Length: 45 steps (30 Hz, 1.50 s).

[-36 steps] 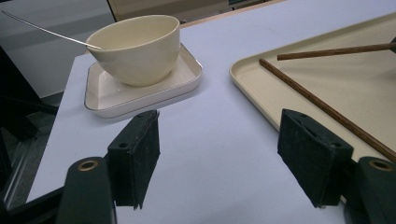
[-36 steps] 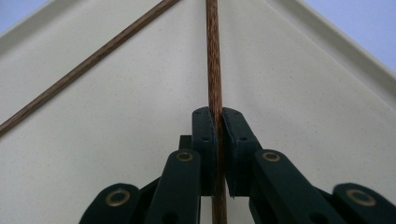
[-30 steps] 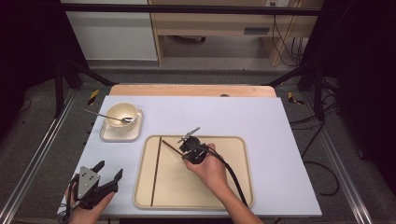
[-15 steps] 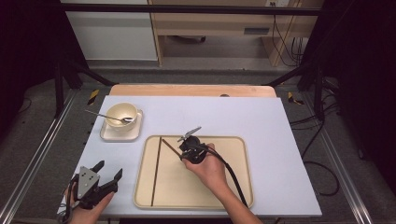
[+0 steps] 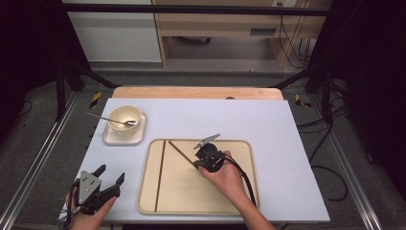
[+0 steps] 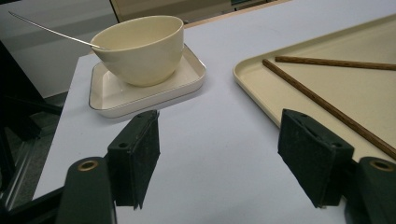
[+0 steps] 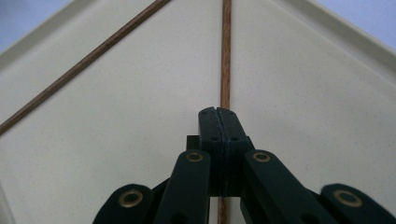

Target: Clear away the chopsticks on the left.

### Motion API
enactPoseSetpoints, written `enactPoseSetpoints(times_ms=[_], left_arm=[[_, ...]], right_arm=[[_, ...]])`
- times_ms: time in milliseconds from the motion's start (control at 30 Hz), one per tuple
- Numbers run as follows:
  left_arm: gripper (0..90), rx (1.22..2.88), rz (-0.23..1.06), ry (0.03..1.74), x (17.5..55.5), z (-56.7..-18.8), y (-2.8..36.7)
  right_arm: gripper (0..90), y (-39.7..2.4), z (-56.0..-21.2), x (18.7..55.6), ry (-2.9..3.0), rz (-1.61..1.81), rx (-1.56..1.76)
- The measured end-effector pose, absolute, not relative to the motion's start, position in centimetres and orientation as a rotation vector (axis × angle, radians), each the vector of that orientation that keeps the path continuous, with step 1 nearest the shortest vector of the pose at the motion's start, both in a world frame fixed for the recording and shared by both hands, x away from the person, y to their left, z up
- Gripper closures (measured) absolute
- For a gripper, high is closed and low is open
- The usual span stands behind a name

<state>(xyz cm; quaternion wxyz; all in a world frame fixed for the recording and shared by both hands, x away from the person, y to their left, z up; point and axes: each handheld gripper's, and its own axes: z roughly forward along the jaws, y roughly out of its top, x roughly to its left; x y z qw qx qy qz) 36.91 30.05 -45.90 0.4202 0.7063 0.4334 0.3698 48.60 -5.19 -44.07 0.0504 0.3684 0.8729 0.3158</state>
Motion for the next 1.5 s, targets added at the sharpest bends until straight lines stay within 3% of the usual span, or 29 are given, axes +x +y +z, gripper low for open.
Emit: enactPoseSetpoints(times_ms=[867, 1500], left_arm=[[29.2, 1.781, 0.920, 1.086, 37.0, -46.0, 30.0], [29.1, 1.783, 0.917, 1.086, 37.1, -46.0, 30.0]], right_arm=[[90.0, -7.1, -45.8, 48.5, 2.735, 0.906, 1.165], [90.0, -3.0, -46.1, 46.3, 2.858, 0.953, 1.002]])
